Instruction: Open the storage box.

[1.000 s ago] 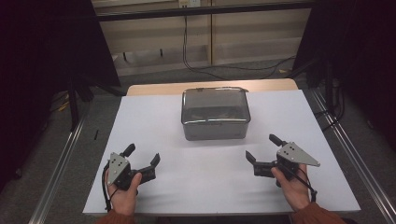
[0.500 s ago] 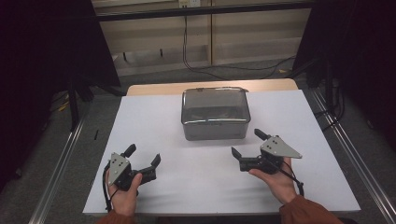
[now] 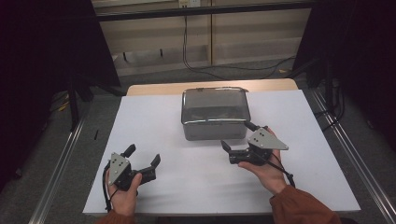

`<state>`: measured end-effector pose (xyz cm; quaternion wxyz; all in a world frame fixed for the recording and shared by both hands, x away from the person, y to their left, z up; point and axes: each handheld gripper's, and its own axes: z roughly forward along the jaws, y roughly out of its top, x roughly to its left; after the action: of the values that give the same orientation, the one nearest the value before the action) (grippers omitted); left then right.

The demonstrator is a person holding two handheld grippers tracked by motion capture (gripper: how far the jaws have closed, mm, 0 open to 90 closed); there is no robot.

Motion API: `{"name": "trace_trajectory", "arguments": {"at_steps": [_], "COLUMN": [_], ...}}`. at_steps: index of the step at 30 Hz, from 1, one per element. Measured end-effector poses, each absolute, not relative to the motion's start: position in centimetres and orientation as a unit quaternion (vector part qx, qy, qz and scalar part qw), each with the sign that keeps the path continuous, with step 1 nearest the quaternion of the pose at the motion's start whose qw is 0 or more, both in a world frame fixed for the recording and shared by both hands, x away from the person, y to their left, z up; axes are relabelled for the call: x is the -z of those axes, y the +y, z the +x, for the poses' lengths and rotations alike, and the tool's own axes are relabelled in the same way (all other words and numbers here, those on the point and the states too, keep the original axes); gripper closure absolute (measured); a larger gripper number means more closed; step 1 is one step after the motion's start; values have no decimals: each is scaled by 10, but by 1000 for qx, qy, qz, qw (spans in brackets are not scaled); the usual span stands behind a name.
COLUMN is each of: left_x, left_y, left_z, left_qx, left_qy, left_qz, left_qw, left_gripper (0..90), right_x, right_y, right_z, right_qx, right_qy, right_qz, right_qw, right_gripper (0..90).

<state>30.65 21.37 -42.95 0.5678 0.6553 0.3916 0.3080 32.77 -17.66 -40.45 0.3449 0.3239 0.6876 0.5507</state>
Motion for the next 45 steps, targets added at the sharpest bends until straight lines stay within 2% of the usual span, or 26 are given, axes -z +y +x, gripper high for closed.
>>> {"name": "trace_trajectory", "arguments": {"at_steps": [19, 29, 45], "left_x": [431, 431, 431], "left_y": [214, 214, 214], "left_z": [310, 310, 311], "left_qx": [-304, -305, -307], "left_qy": [387, 388, 386], "left_qz": [662, 660, 665], "left_qw": [566, 566, 561], "left_gripper": [32, 32, 32], "right_x": [403, 402, 417], "right_y": [-157, -146, -131], "right_z": [340, 343, 343], "right_qx": [-504, -437, -282], "right_qy": [716, 746, 771], "right_qz": [256, 183, 60], "right_qw": [409, 468, 568], "right_gripper": [57, 99, 261]}}
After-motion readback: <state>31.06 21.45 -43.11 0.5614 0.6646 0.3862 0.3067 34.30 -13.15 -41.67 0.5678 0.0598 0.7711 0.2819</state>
